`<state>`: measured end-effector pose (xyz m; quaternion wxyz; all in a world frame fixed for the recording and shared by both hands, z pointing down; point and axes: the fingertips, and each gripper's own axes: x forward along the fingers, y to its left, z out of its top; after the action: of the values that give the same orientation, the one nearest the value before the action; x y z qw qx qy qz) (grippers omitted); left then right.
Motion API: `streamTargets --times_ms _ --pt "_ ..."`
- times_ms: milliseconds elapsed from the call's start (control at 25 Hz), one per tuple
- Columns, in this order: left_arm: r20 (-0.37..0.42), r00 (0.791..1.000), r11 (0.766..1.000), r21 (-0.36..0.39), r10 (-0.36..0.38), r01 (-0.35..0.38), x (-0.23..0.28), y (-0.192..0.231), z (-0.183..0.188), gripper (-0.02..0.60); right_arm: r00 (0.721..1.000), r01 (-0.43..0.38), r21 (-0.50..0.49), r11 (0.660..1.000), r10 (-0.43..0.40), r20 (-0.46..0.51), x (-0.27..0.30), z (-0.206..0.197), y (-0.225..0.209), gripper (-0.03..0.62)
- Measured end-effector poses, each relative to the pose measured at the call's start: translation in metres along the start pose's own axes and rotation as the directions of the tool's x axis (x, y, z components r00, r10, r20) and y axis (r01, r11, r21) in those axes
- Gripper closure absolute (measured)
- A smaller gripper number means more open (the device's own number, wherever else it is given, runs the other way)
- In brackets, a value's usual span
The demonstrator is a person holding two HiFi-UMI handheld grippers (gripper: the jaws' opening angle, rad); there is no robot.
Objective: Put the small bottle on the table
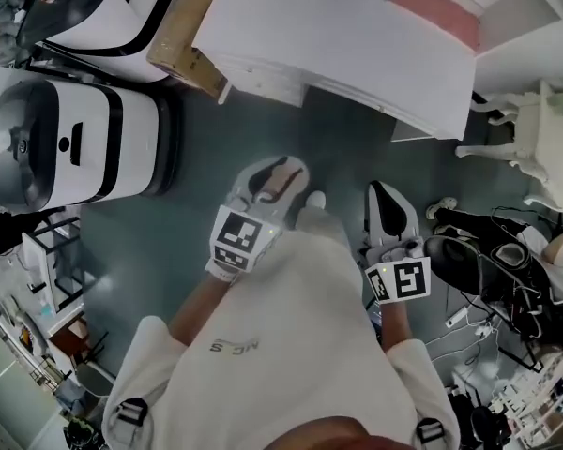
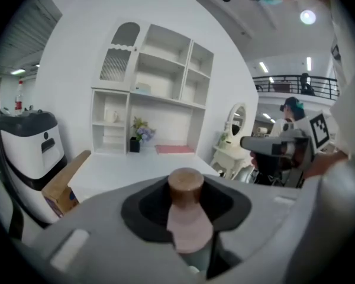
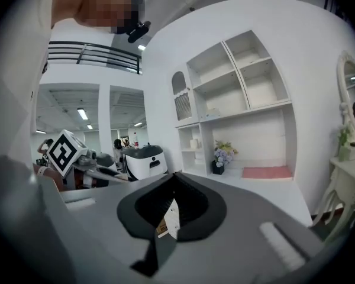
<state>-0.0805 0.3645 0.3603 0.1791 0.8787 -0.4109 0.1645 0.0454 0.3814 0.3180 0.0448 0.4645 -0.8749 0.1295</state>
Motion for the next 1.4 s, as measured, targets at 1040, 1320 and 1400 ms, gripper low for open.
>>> streamTargets --times_ms 1040,1320,1400 --pt "0.043 0.999 0.993 0.117 -0.012 0.007 0.089 -0.081 0.058 0.456 0.994 0.011 0.071 0.997 -0.018 0.108 -0.044 0.016 -0.12 0.594" --pt "0.04 0.998 0.99 0.137 -0.044 0.038 0.131 -0.016 0.087 0.454 0.996 0.035 0.069 0.997 -0.04 0.083 0.028 0.034 -0.134 0.594" --pt "0.041 0.998 0.989 0.14 -0.053 0.047 0.146 0.007 0.101 0.455 0.995 0.048 0.072 0.996 -0.054 0.08 0.053 0.045 -0.143 0.594"
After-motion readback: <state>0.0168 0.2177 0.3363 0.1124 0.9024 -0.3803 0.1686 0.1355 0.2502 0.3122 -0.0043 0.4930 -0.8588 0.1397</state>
